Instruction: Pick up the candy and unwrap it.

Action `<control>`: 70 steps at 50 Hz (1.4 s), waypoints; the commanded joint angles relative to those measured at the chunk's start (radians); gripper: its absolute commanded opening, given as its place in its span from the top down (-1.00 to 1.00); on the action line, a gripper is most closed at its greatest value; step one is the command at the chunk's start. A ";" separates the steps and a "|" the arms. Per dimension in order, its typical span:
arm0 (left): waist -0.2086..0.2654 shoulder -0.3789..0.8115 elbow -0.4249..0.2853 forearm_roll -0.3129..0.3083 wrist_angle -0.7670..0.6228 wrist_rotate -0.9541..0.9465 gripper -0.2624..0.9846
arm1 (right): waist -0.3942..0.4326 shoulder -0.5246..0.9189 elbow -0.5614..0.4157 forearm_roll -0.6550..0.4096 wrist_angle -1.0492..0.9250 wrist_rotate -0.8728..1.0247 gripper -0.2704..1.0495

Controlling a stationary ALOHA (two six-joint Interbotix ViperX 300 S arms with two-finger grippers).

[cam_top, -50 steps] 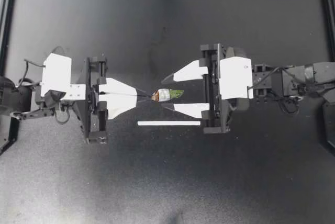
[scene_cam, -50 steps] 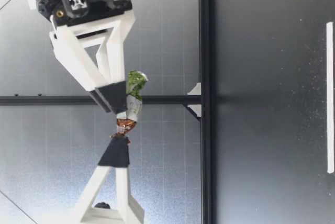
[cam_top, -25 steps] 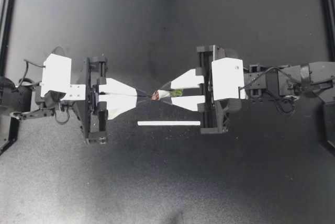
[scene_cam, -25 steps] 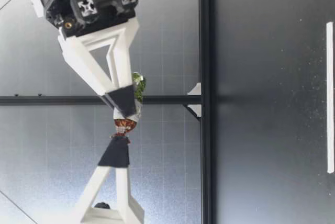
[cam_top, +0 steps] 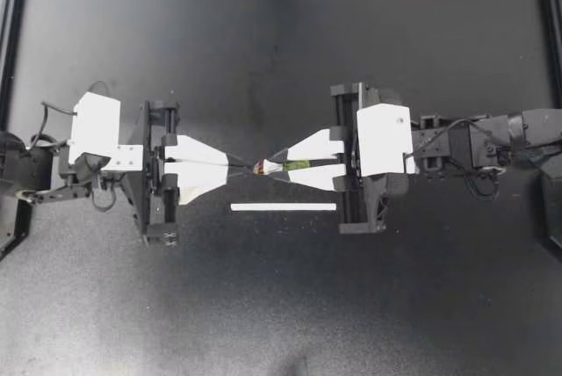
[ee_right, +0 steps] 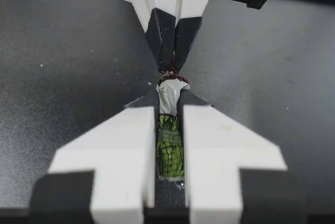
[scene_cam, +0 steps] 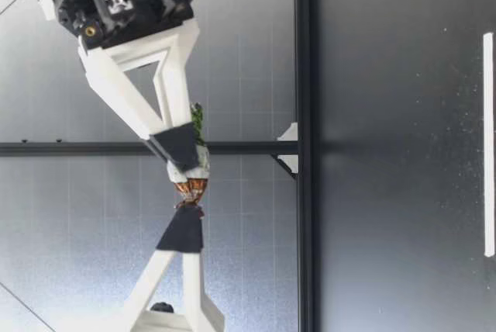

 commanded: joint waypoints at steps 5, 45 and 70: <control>0.008 -0.008 -0.017 -0.015 -0.003 -0.003 0.88 | 0.020 -0.008 -0.026 -0.012 -0.003 -0.003 0.46; 0.008 -0.054 -0.035 -0.094 0.107 -0.133 0.88 | -0.037 0.009 -0.021 -0.032 -0.051 -0.164 -0.23; 0.008 -0.054 -0.037 -0.077 0.107 -0.135 0.88 | -0.055 0.014 -0.029 -0.025 0.000 -0.163 0.29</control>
